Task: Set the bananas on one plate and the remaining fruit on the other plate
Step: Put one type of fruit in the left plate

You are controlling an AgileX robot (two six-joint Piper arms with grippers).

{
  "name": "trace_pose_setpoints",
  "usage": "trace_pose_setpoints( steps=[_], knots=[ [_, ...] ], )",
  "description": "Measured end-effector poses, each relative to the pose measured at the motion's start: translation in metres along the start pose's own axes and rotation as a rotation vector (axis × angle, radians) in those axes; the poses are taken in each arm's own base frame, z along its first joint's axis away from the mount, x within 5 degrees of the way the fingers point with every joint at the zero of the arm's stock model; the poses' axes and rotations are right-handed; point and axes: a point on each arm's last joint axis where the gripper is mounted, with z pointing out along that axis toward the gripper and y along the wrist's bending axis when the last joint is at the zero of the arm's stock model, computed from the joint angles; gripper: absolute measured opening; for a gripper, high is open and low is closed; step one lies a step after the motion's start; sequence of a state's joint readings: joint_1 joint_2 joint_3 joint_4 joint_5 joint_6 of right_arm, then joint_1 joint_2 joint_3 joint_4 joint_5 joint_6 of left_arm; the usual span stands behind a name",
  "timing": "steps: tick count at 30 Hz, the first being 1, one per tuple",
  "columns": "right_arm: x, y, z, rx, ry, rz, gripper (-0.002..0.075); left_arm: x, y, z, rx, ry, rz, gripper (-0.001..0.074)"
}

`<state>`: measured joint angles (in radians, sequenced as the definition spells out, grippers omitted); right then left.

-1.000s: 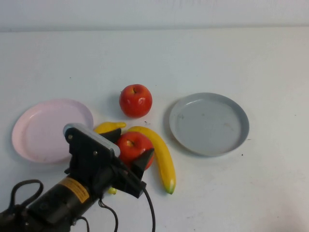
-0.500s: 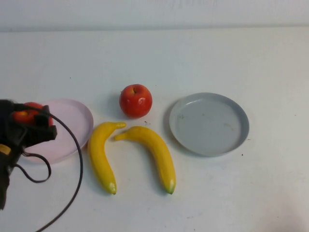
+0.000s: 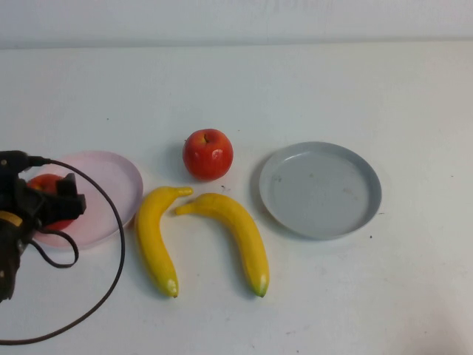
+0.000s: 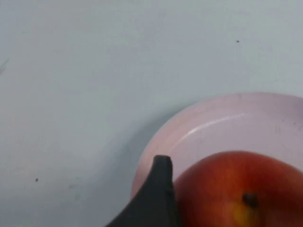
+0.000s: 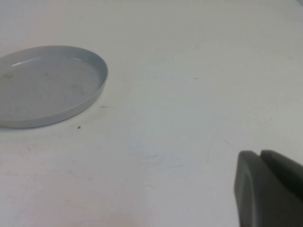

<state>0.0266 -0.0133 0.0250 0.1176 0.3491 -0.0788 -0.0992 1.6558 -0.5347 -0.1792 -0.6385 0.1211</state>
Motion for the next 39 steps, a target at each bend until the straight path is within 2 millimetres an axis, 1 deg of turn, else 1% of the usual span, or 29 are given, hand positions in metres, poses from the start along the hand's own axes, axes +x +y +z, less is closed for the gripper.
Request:
trace_pose_setpoints(
  steps=[3, 8, 10, 12, 14, 16, 18, 20, 21, 24, 28, 31, 39],
  knots=[
    [0.000, 0.000, 0.000, 0.000, 0.000, 0.000, -0.0017, -0.009, 0.000, -0.006, 0.001, -0.036, -0.004, 0.0668],
    [0.000, 0.000, 0.000, 0.000, 0.000, 0.000, -0.0017, -0.034, 0.002, -0.024, 0.003, -0.137, 0.001, 0.0668],
    [0.000, 0.000, 0.000, 0.000, 0.000, 0.000, -0.0017, -0.043, -0.002, -0.032, 0.019, -0.174, 0.001, 0.0668],
    [0.000, 0.000, 0.000, 0.000, 0.000, 0.000, -0.0017, -0.049, -0.012, -0.038, 0.063, -0.208, 0.010, 0.0668],
    [0.000, 0.000, 0.000, 0.000, 0.000, 0.000, -0.0017, -0.055, -0.032, -0.041, 0.158, -0.239, 0.049, 0.0668],
    [0.000, 0.000, 0.000, 0.000, 0.000, 0.000, -0.0017, -0.061, -0.054, -0.040, 0.280, -0.262, 0.121, 0.0668],
    [0.000, 0.000, 0.000, 0.000, 0.000, 0.000, -0.0017, -0.068, -0.077, -0.036, 0.406, -0.280, 0.181, 0.0668],
    [0.000, 0.000, 0.000, 0.000, 0.000, 0.000, -0.0017, -0.068, -0.101, -0.028, 0.550, -0.267, 0.265, 0.0668],
    [0.000, 0.000, 0.000, 0.000, 0.000, 0.000, -0.0017, -0.070, -0.108, -0.024, 0.587, -0.262, 0.263, 0.0668],
    [0.000, 0.000, 0.000, 0.000, 0.000, 0.000, -0.0017, -0.067, -0.128, -0.005, 0.703, -0.220, 0.342, 0.0668],
    [0.000, 0.000, 0.000, 0.000, 0.000, 0.000, -0.0017, -0.061, -0.139, 0.022, 0.734, -0.147, 0.333, 0.0669],
    [0.000, 0.000, 0.000, 0.000, 0.000, 0.000, -0.0017, -0.061, -0.143, 0.034, 0.735, -0.131, 0.310, 0.0669],
    [0.000, 0.000, 0.000, 0.000, 0.000, 0.000, -0.0017, -0.064, -0.151, 0.066, 0.696, -0.102, 0.321, 0.0669]
  ],
)
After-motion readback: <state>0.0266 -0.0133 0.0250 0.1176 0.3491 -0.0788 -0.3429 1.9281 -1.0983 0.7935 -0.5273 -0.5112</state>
